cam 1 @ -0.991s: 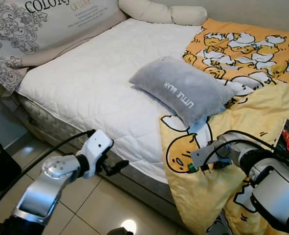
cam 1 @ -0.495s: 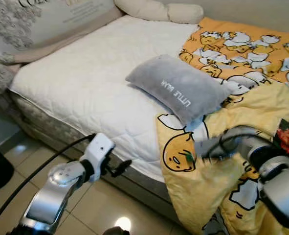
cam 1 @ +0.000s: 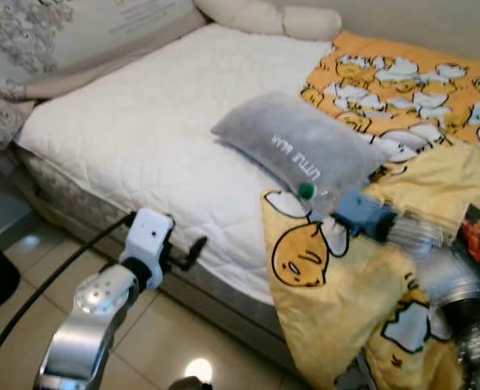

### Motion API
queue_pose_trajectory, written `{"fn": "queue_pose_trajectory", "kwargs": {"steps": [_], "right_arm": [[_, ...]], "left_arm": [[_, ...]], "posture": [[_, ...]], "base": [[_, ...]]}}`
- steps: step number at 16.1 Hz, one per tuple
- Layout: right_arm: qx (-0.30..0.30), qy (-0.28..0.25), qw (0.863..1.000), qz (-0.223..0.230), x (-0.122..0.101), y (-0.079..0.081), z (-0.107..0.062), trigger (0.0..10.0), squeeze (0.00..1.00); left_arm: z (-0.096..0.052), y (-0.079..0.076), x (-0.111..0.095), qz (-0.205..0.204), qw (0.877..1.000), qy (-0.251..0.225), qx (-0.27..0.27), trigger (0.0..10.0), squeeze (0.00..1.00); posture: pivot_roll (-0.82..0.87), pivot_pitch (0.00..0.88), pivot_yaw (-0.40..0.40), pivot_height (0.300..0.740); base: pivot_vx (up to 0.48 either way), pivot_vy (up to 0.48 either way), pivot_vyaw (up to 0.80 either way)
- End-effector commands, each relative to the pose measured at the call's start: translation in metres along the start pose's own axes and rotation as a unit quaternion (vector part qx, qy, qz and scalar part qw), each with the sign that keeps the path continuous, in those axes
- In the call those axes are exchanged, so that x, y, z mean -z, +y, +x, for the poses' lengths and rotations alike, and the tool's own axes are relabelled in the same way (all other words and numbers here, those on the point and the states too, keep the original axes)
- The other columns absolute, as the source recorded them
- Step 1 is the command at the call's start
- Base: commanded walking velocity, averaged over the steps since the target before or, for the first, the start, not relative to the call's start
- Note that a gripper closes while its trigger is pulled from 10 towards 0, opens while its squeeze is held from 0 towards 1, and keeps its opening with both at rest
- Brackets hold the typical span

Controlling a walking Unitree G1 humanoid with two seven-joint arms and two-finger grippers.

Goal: Clean up the room

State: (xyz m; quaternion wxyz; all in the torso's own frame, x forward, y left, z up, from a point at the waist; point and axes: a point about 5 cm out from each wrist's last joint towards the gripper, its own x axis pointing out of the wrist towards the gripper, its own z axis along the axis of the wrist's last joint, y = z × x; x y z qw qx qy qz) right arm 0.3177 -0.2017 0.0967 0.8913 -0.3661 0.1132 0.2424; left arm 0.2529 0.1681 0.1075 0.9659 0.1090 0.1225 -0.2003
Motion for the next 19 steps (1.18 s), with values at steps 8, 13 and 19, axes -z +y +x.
{"fn": "queue_pose_trajectory", "kwargs": {"steps": [8,13,19], "right_arm": [[0.159,-0.108,0.905,0.378,-0.052,0.028,-0.019,10.0,0.00],[0.103,-0.126,0.895,0.415,-0.075,0.046,-0.015,10.0,0.00],[0.065,-0.112,0.879,0.458,-0.079,0.058,-0.004,10.0,0.00]], "left_arm": [[-0.006,0.008,-0.005,0.029,0.990,-0.038,-0.134,10.0,0.00],[-0.003,0.013,-0.012,0.029,0.991,-0.034,-0.128,10.0,0.00],[0.011,0.017,-0.022,0.029,0.990,-0.047,-0.130,10.0,0.00]], "posture": [[0.05,0.000,0.006,0.740],[0.06,0.000,0.021,0.740],[0.07,0.000,0.018,0.740]], "base": [[0.000,0.000,0.07],[0.000,0.000,0.80],[0.000,0.000,0.79]]}}
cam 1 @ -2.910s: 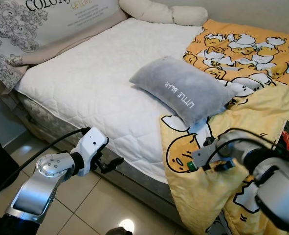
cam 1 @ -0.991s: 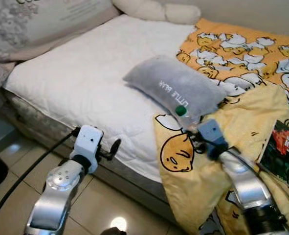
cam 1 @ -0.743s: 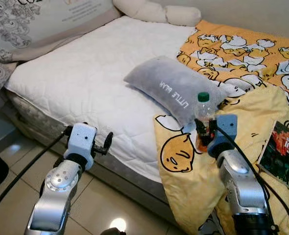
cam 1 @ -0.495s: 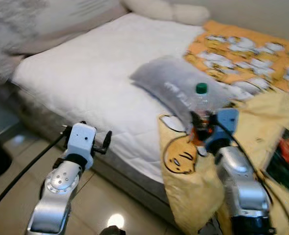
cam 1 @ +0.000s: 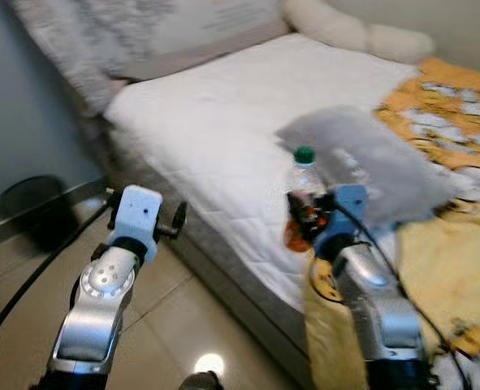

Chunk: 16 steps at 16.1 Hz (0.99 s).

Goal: Clean up the room

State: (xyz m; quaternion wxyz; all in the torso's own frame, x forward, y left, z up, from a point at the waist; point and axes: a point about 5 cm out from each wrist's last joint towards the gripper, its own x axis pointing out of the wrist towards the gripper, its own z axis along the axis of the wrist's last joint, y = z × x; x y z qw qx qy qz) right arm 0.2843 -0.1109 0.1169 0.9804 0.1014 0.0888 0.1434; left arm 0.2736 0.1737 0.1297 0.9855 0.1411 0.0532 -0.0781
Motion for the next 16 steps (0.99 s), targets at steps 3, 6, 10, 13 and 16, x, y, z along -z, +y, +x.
{"fn": "queue_pose_trajectory", "kwargs": {"steps": [3,6,10,13,16], "right_arm": [[0.035,0.010,0.999,-0.010,-0.006,-0.012,0.008,10.0,0.00],[0.066,-0.012,0.997,-0.030,-0.012,-0.025,0.010,10.0,0.00],[0.048,-0.026,0.998,0.007,-0.018,-0.016,0.016,10.0,0.00],[0.036,-0.027,0.999,0.001,-0.019,-0.014,0.019,10.0,0.00],[0.031,-0.015,0.999,0.003,-0.015,-0.013,0.020,10.0,0.00]], "left_arm": [[0.006,-0.001,0.003,-0.011,1.000,0.006,0.011,10.0,0.00],[0.008,-0.003,0.004,-0.010,1.000,0.007,0.017,10.0,0.00],[0.012,0.005,0.000,-0.004,1.000,0.003,0.013,10.0,0.00],[0.015,0.002,0.000,-0.005,1.000,0.001,0.017,10.0,0.00],[0.017,0.004,-0.003,-0.015,1.000,-0.005,0.019,10.0,0.00]], "posture": [[0.03,0.000,0.031,0.740],[0.06,0.000,0.019,0.740],[0.05,0.000,0.036,0.740],[0.05,0.000,0.037,0.740],[0.05,0.000,0.038,0.740]], "base": [[0.000,0.000,0.78],[0.000,0.000,0.73],[0.000,0.000,0.00],[0.000,0.000,0.00],[0.000,0.000,0.00]]}}
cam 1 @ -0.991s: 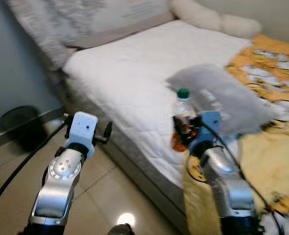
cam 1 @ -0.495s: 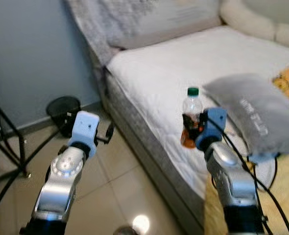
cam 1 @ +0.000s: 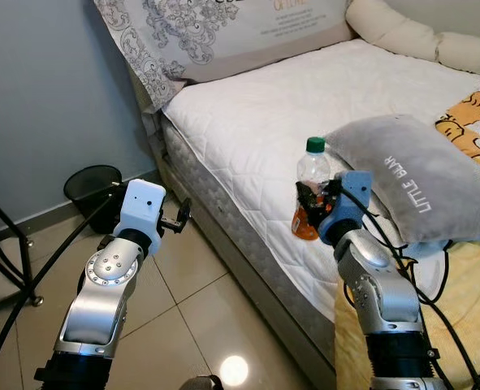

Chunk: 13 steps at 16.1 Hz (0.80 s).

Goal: Clean up the room

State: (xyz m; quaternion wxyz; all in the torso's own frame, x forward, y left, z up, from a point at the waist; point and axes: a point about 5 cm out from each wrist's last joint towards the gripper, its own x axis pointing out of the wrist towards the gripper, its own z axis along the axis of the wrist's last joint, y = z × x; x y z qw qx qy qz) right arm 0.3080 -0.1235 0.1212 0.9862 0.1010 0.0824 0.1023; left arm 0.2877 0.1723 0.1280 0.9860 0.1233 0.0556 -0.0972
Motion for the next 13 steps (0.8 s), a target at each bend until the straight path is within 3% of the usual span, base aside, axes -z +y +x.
{"fn": "queue_pose_trajectory", "kwargs": {"steps": [1,4,8,13], "right_arm": [[-0.010,-0.004,1.000,-0.019,-0.0025,0.0046,0.0024,10.0,0.00],[-0.020,-0.002,0.998,-0.053,-0.0008,0.0085,0.0034,10.0,0.00],[-0.016,-0.006,0.998,-0.052,-0.0018,0.0081,0.0040,10.0,0.00],[0.038,-0.049,0.992,-0.112,-0.0078,0.0030,0.0069,10.0,0.00]], "left_arm": [[0.0023,0.0036,-0.0030,0.002,1.000,-0.004,-0.001,10.0,0.00],[0.0030,0.0054,-0.0038,-0.004,1.000,-0.006,-0.002,10.0,0.00],[0.0036,0.0052,-0.0041,-0.007,1.000,-0.007,-0.002,10.0,0.00],[0.0042,0.0057,-0.0041,-0.007,1.000,-0.007,-0.006,10.0,0.00]], "posture": [[0.05,0.000,0.038,0.740],[0.06,0.000,0.042,0.740],[0.06,0.000,0.041,0.740],[0.05,0.000,0.040,0.740]], "base": [[0.000,0.000,0.00],[0.167,0.000,0.53],[0.282,0.000,0.80],[0.288,0.000,0.00]]}}
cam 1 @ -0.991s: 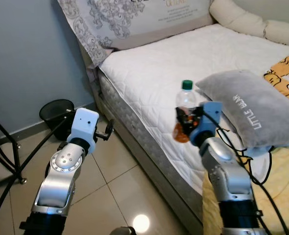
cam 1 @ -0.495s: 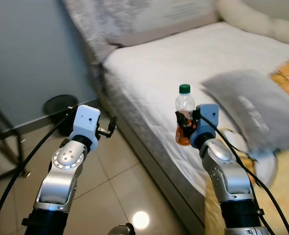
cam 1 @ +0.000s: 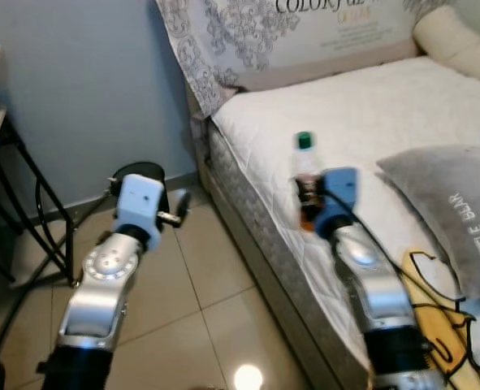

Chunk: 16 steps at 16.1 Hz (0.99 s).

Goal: Clean up the room

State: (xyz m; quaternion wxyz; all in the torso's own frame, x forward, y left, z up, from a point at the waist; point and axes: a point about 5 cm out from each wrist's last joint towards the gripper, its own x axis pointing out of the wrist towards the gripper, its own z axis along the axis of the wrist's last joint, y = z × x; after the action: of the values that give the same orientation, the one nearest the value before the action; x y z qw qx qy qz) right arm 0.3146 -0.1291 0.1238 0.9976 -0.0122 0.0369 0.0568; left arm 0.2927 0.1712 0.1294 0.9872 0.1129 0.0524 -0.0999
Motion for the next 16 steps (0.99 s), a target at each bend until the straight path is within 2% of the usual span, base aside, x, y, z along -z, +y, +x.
{"fn": "queue_pose_trajectory", "kwargs": {"steps": [1,4,5,8,10,11,13,16], "right_arm": [[0.015,-0.030,0.999,-0.018,-0.009,0.006,0.003,10.0,0.00],[0.010,-0.039,0.998,-0.040,-0.010,0.009,0.003,10.0,0.00],[-0.004,-0.030,0.999,-0.033,-0.008,0.010,0.003,10.0,0.00],[-0.023,-0.034,0.999,-0.031,-0.008,0.015,0.002,10.0,0.00],[-0.039,-0.031,0.999,-0.004,-0.008,0.019,0.002,10.0,0.00],[-0.023,-0.037,0.999,0.003,-0.009,0.019,0.001,10.0,0.00],[-0.037,-0.005,0.999,0.037,-0.003,0.019,0.001,10.0,0.00],[-0.047,0.006,0.997,0.054,-0.001,0.019,0.000,10.0,0.00]], "left_arm": [[-0.001,0.005,-0.002,0.002,1.000,-0.003,-0.009,10.0,0.00],[-0.001,0.005,-0.002,0.001,1.000,-0.003,-0.008,10.0,0.00],[-0.001,0.005,-0.002,0.000,1.000,-0.003,-0.008,10.0,0.00],[-0.001,0.005,-0.002,0.000,1.000,-0.002,-0.007,10.0,0.00],[-0.001,0.005,-0.001,0.000,1.000,-0.002,-0.007,10.0,0.00],[-0.001,0.005,-0.002,0.000,1.000,-0.003,-0.007,10.0,0.00],[-0.002,0.005,-0.002,-0.003,1.000,-0.004,-0.007,10.0,0.00],[-0.002,0.005,-0.003,-0.008,1.000,-0.005,-0.008,10.0,0.00]], "posture": [[0.06,0.000,0.039,0.740],[0.06,0.000,0.038,0.740],[0.06,0.000,0.038,0.740],[0.06,0.000,0.039,0.740],[0.06,0.000,0.038,0.740],[0.07,0.000,0.032,0.740],[0.07,0.000,0.031,0.740],[0.07,0.000,0.028,0.740]], "base": [[0.289,0.000,0.00],[0.289,0.000,0.00],[0.289,0.000,0.00],[0.289,0.000,0.70],[0.289,0.000,0.74],[0.285,0.000,0.00],[0.287,0.000,0.00],[0.290,0.000,0.00]]}}
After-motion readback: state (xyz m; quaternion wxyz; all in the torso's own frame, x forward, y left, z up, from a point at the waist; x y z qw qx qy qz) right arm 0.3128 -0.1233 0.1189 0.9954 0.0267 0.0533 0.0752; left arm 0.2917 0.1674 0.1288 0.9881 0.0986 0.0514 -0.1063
